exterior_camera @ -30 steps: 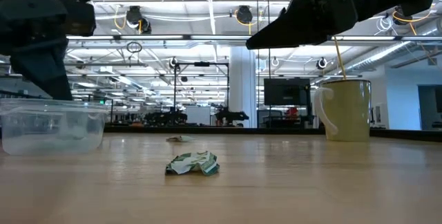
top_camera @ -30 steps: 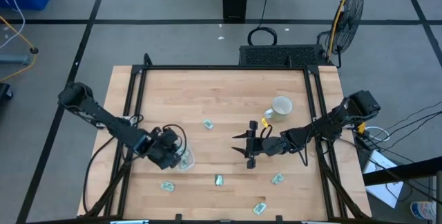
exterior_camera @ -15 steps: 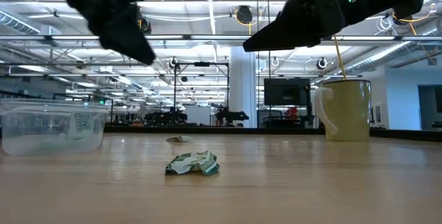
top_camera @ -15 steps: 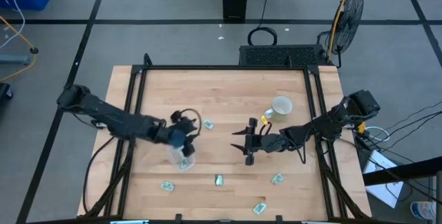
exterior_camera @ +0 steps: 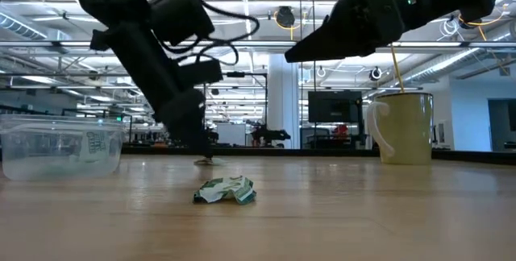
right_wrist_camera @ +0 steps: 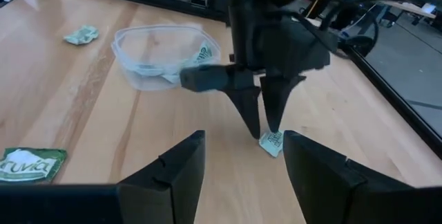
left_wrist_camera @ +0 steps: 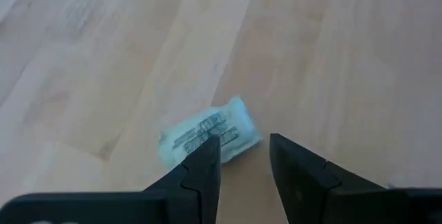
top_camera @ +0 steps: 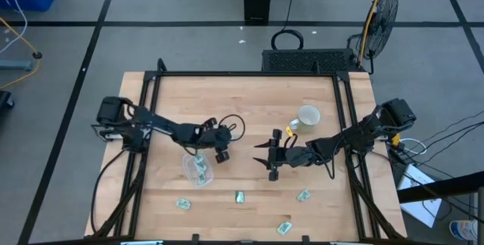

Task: Pick and place Stevia / Truvia into bins
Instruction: Put the green stevia packet into the transparent bin

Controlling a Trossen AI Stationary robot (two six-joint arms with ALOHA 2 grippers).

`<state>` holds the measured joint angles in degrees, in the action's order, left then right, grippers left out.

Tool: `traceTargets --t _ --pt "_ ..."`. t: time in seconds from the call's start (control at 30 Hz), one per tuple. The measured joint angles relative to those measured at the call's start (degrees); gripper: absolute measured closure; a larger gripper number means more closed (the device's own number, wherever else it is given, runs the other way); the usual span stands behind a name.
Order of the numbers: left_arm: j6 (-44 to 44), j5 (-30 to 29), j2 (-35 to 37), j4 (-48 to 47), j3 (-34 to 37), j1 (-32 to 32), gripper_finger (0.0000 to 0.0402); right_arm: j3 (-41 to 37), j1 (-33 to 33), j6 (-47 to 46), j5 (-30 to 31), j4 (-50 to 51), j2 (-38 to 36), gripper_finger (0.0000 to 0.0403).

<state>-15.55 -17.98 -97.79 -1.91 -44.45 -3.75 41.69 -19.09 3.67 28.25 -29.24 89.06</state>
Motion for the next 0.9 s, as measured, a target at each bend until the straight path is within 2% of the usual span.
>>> traceTargets --t 0.23,0.43,0.5,0.57,0.7,0.9 --pt "-0.6 -0.1 -1.5 0.5 0.0 0.4 0.0283 0.0 0.0 0.0 0.0 1.2 0.0 0.0213" --pt "-1.4 0.0 -0.6 -0.1 0.0 0.3 0.038 0.0 0.0 0.0 0.0 1.8 0.0 0.0215" --pt "-2.8 1.8 0.6 -0.5 0.1 0.0 0.0393 0.0 0.0 -0.2 0.0 1.8 0.0 0.0215" --pt "-4.1 3.4 3.0 -1.0 0.0 -0.9 0.0394 0.0 0.0 -1.3 0.0 2.1 0.0 0.0215" --pt "-9.7 3.4 10.7 -8.0 0.0 -4.9 0.0397 0.0 0.0 -1.9 0.0 2.6 0.0 0.0215" --pt "-24.9 0.7 23.9 -21.0 0.0 -17.5 0.0399 0.0 0.0 -3.3 0.0 4.2 0.0 0.0216"
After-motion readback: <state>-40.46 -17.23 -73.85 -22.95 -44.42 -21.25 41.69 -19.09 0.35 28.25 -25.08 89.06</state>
